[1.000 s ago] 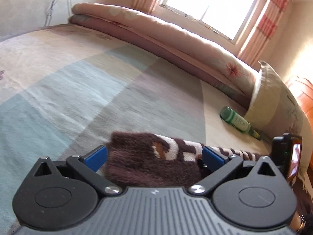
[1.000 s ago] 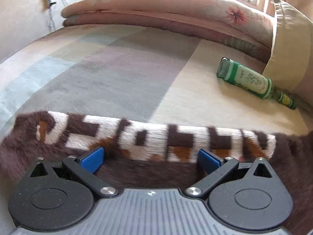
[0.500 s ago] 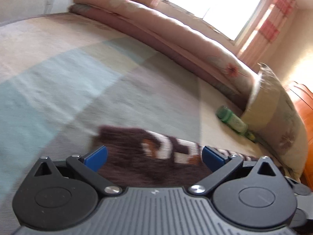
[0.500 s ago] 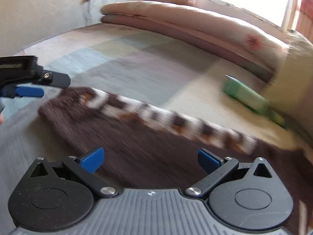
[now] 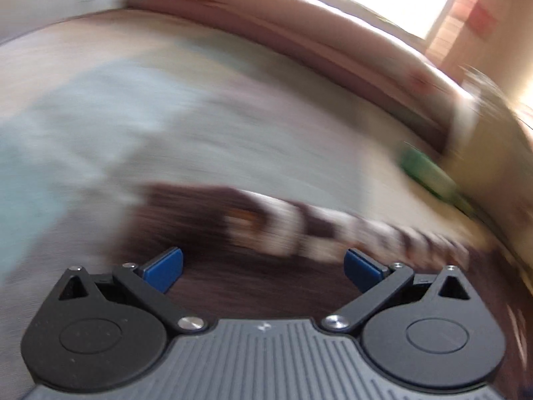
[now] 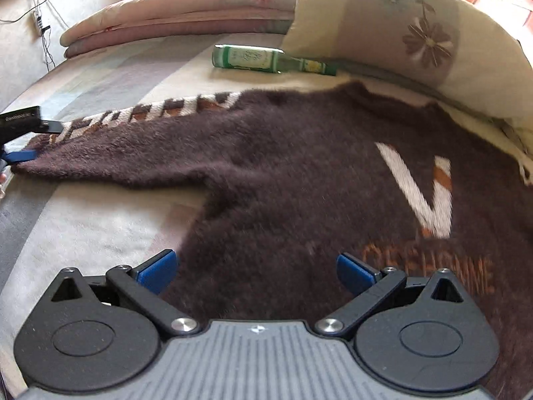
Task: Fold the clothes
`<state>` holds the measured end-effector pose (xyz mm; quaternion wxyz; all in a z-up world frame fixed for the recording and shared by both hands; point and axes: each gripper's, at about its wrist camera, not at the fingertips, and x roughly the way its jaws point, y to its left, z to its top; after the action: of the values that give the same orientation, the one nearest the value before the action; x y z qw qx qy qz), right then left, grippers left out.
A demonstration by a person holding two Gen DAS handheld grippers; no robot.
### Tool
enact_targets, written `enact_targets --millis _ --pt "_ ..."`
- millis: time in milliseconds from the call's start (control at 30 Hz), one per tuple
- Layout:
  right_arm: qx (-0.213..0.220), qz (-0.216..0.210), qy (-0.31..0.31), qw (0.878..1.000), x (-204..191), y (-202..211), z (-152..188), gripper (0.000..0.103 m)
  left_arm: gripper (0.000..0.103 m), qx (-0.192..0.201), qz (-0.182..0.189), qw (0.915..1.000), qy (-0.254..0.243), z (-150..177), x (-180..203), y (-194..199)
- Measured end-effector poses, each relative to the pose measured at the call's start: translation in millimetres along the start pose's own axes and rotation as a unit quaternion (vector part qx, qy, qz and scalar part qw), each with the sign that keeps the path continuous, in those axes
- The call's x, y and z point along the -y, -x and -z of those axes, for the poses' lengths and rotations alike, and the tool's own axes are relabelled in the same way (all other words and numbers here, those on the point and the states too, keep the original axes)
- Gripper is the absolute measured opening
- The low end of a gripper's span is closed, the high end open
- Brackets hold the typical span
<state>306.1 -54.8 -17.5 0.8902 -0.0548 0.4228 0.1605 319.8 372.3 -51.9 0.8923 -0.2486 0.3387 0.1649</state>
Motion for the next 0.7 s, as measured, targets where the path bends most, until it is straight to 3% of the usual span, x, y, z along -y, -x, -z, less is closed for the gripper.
enact_targets --millis 33,133,200,233,367,500,533,600,700 --pt "0.001 0.0 -0.004 1.0 0 -1 3 0.103 0.102 0.009 0.001 0.9998 0.015 -2 -4 2" --pt "0.0 -0.01 -0.02 1.0 4 -1 11 0.103 0.102 0.028 0.086 0.9949 0.043 -3 -4 3" --pt "-0.004 -0.016 -0.032 0.999 6 -1 15 0.103 0.102 0.017 0.152 0.9874 0.041 1 7 -7" --pt "-0.006 -0.02 -0.039 0.999 7 -1 18 0.103 0.102 0.004 0.164 0.9861 0.029 3 15 -14" --pt "-0.006 -0.018 -0.047 0.999 11 7 28 0.103 0.102 -0.002 0.098 0.9937 -0.055 11 36 -21" --pt "-0.008 -0.006 -0.062 0.998 21 21 36 0.103 0.102 0.023 -0.017 0.9996 -0.008 6 19 -11" --pt "-0.007 -0.006 -0.066 0.998 24 24 38 0.103 0.102 0.026 -0.029 0.9993 0.001 5 17 -8" --pt "-0.001 -0.003 -0.068 0.998 29 27 36 0.103 0.102 0.026 -0.019 0.9994 -0.01 6 22 -2" --pt "0.021 0.042 -0.06 0.997 34 20 19 0.103 0.102 0.021 0.005 0.9985 -0.051 12 40 7"
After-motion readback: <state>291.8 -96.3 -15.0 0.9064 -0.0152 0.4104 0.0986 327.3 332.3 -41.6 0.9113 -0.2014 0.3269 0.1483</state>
